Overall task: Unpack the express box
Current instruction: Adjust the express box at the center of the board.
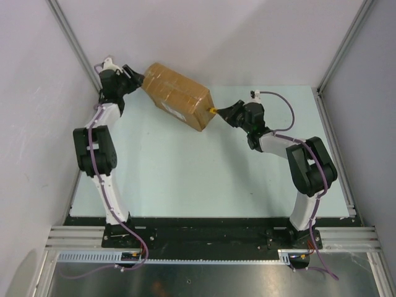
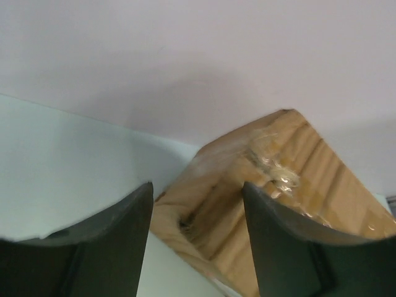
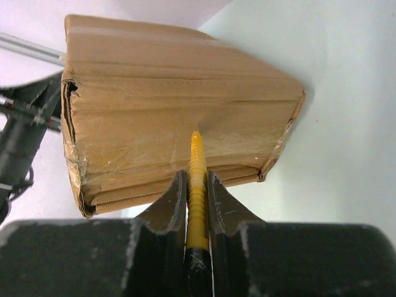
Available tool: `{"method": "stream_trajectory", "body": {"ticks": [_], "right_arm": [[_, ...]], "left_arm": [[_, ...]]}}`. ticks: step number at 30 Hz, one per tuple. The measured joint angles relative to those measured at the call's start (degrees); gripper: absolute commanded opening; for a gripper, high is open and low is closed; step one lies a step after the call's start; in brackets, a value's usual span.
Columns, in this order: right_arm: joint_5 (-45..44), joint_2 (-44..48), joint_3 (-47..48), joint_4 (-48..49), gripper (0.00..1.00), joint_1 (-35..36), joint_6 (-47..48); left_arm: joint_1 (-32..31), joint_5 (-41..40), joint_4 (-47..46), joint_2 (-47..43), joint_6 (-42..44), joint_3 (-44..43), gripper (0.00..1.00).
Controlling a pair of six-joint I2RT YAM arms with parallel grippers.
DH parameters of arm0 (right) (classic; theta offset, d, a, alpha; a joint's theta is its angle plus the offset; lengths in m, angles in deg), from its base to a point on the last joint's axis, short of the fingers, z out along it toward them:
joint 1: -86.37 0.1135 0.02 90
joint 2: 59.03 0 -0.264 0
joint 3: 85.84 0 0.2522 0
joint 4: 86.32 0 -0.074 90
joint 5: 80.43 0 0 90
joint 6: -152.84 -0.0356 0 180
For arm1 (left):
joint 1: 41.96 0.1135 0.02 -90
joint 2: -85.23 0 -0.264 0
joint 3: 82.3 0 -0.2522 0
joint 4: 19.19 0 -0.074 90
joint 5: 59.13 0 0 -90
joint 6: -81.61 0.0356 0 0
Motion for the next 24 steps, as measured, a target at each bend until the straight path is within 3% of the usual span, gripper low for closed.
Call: {"method": "stream_trajectory", "body": {"ticks": [13, 18, 24], "right_arm": [[5.6, -4.2, 3.2, 2.1, 0.00, -2.6, 0.0], [7.1, -4.9, 3.3, 3.1, 0.00, -3.3, 0.1], [7.5, -6.4, 3.9, 3.1, 0.00, -4.8, 0.1]], "left_arm": [[-6.5, 1.7, 6.2, -26.8, 0.4, 30.3, 0.67], [-7.5, -0.5, 9.5, -29.9, 3.5, 31.4, 0.75], [-6.8, -6.5, 13.8, -29.9, 7.2, 23.4, 0.80]]}}
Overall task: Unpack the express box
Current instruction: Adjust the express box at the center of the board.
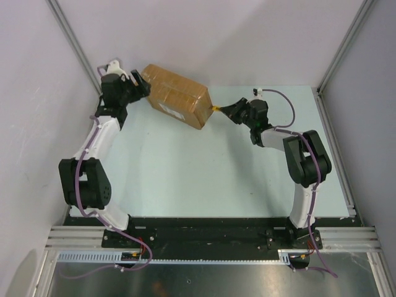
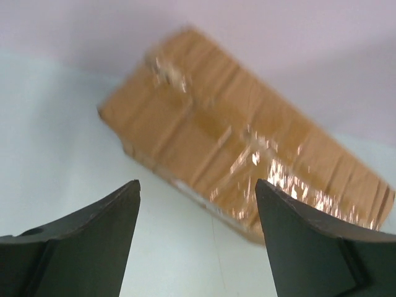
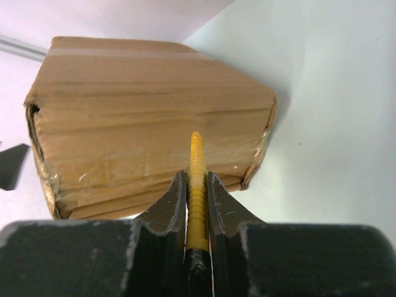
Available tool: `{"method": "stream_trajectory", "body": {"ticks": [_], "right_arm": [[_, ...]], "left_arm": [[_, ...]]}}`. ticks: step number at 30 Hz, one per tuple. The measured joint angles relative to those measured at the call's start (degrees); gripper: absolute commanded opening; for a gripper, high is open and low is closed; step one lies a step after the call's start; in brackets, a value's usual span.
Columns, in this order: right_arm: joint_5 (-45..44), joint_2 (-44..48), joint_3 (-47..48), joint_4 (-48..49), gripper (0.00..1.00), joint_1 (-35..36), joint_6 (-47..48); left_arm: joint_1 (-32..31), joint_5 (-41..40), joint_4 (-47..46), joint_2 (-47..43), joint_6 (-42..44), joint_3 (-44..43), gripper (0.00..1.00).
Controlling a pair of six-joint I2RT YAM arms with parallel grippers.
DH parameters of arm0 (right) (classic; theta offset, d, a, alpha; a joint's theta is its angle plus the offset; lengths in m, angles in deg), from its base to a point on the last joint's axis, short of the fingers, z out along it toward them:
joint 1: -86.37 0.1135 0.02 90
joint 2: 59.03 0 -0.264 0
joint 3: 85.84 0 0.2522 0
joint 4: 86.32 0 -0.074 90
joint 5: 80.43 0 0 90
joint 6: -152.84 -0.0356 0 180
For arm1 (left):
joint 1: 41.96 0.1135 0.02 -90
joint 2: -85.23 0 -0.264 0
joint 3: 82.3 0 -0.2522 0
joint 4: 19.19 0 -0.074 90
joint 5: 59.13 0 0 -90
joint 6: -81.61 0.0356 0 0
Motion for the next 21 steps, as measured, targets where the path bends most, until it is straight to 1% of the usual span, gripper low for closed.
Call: {"method": "stream_trajectory", "body": {"ticks": [5, 7, 9, 12, 14, 18, 19, 21], "right_arm": [[0.0, -1.4, 1.6, 0.0, 0.00, -1.4, 0.9], [0.0, -1.4, 1.8, -0.1, 0.00, -1.7, 1.3], [-0.2, -1.4, 2.2, -0.4, 0.00, -1.6, 1.9], [-0.8, -0.2, 2.2, -2.8, 0.00, -1.0, 3.3], [-1.5, 1.7, 2.2, -5.7, 0.00, -0.5, 4.5], [-3.5, 8.8, 2.2, -11.2, 0.00, 0.9, 7.9], [-3.8, 10.7, 2.2, -11.9, 0.00, 1.1, 8.6], [-4.3, 14.6, 2.3, -13.3, 0.00, 1.8, 10.3]], "left_arm": [[0.3, -8.0, -0.7, 2.6, 0.7, -9.0, 0.79], [0.3, -11.0, -1.0, 5.2, 0.6, -12.3, 0.75], [0.3, -14.4, -1.2, 9.0, 0.5, -15.9, 0.72], [1.0, -17.3, -1.2, 15.9, -0.1, -21.1, 0.70], [1.8, -18.0, -1.2, 20.5, -0.9, -23.9, 0.70], [3.9, -17.0, -0.6, 28.7, -4.2, -28.0, 0.68], [4.6, -15.6, -1.0, 30.8, -5.2, -29.9, 0.68], [5.9, -12.2, -0.6, 34.0, -6.4, -33.3, 0.64]]}}
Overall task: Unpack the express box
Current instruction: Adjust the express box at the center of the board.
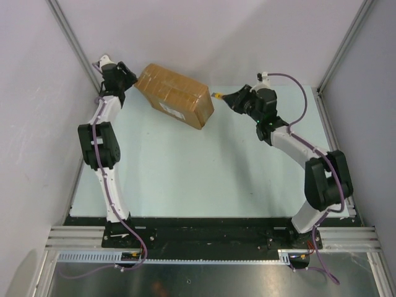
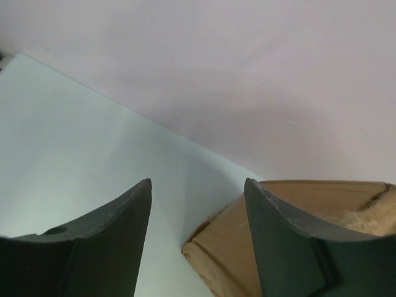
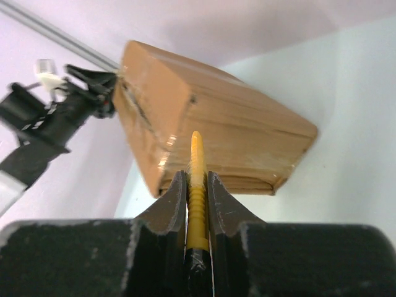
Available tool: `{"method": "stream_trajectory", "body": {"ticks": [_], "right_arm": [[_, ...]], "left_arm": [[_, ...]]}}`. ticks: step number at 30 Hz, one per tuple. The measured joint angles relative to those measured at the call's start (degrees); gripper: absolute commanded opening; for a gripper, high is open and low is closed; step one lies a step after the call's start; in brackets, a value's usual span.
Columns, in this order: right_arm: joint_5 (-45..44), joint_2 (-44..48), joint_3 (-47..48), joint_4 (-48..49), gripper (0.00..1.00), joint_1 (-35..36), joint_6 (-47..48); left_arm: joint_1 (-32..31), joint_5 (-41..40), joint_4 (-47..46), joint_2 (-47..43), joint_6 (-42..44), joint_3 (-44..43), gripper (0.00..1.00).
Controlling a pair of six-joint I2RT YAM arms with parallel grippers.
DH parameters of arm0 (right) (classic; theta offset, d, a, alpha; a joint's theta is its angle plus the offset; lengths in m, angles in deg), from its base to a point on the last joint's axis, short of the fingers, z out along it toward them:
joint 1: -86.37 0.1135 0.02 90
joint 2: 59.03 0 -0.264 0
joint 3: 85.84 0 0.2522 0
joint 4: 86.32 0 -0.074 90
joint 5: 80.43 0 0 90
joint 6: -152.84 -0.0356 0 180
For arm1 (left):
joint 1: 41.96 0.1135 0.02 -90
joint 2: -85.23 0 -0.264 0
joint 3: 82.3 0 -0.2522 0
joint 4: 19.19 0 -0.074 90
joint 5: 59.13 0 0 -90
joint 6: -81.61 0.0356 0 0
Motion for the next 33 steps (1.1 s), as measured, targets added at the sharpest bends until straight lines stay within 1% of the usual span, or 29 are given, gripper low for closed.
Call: {"method": "stream_trajectory", "body": {"ticks": [3, 7, 10, 12, 15, 21, 25, 27, 29, 33], "right_arm": [[-0.5, 4.4, 0.0, -0.8, 0.00, 0.9, 2.3], [-0.4, 5.9, 1.2, -0.3, 0.00, 1.3, 4.0], [-0.4, 4.4, 2.6, -0.3, 0.00, 1.1, 4.6], [-0.4, 2.8, 3.5, -0.4, 0.00, 1.0, 4.7], [-0.3, -0.2, 5.0, -0.5, 0.00, 0.8, 5.4], [-0.8, -2.2, 5.9, -0.6, 0.00, -0.5, 6.7], [-0.9, -2.5, 6.4, -0.8, 0.00, -2.6, 7.7], [-0.7, -3.1, 6.6, -0.6, 0.00, -3.6, 8.0], [-0.4, -3.7, 6.8, -0.1, 0.00, -4.3, 8.1], [1.7, -4.5, 7.3, 0.4, 0.00, -4.4, 8.1]], "left_arm": [[1.4, 6.5, -0.1, 3.5, -1.5, -3.5, 0.63], [1.9, 14.5, -2.2, 4.0, -3.2, -3.4, 0.62], [1.7, 20.0, -5.3, 2.8, -4.9, 0.2, 0.61], [1.6, 22.3, -7.6, 1.0, -5.7, 4.1, 0.61], [1.2, 24.7, -8.6, -3.6, -6.2, 11.5, 0.61], [-0.5, 25.8, -10.5, -14.3, -6.3, 25.3, 0.61], [-2.6, 25.1, -10.8, -20.2, -5.6, 30.6, 0.61], [-4.0, 23.3, -10.9, -23.6, -4.6, 33.1, 0.61], [-5.4, 21.0, -10.7, -27.1, -3.2, 35.0, 0.63], [-7.4, 15.4, -10.6, -34.0, 0.6, 36.9, 0.64]]}}
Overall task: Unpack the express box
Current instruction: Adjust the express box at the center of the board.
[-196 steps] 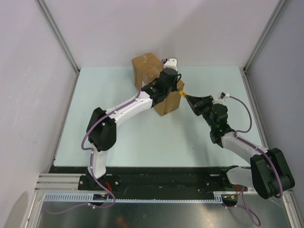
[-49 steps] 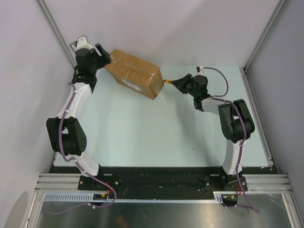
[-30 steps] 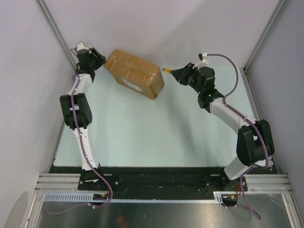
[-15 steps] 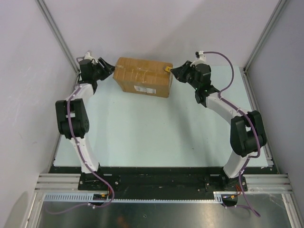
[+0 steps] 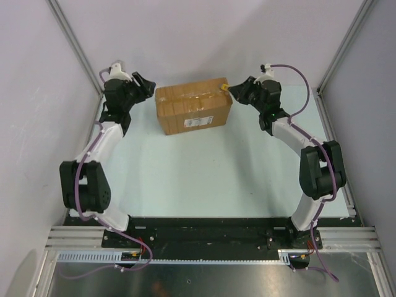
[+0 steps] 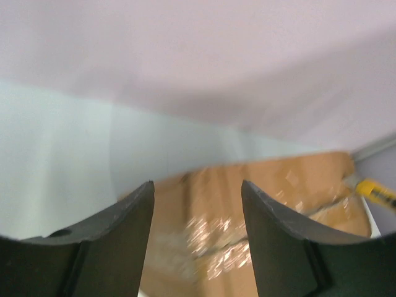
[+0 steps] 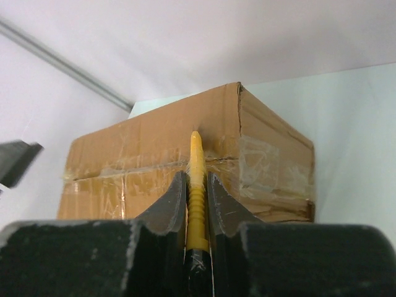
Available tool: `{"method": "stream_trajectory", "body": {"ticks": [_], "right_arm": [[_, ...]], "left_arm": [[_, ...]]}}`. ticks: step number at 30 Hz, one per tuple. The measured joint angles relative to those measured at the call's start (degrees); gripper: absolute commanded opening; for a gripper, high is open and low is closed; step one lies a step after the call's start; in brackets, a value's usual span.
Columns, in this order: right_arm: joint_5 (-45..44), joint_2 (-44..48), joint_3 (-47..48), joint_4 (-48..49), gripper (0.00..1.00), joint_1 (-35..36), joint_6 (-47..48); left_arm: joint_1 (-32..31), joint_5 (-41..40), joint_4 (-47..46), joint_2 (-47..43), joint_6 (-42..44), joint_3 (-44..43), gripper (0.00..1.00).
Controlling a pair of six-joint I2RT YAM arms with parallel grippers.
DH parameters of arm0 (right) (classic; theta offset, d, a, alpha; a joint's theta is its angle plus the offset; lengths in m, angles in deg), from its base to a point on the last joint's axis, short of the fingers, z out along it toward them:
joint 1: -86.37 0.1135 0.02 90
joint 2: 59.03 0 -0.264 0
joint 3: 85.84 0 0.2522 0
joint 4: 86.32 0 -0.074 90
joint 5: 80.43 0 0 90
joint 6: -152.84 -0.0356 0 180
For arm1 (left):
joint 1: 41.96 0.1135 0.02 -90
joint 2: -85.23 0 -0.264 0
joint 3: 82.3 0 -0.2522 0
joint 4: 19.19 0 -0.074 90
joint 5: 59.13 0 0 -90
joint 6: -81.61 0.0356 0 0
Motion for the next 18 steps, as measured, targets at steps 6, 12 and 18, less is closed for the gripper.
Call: {"method": "stream_trajectory", "body": {"ticks": [6, 12, 18], "right_arm": [[1.6, -0.7, 0.2, 0.9, 0.00, 1.4, 0.2], [0.9, -0.9, 0.2, 1.6, 0.00, 1.8, -0.2], [1.5, -1.2, 0.2, 2.3, 0.00, 1.6, -1.6]], "left_arm": [[-7.1, -7.9, -1.7, -5.9, 8.2, -3.1, 0.68], [-16.5, -4.0, -3.0, 0.9, 8.2, -13.0, 0.54], [-22.9, 2.4, -3.8, 17.9, 5.8, -24.3, 0.43]]}}
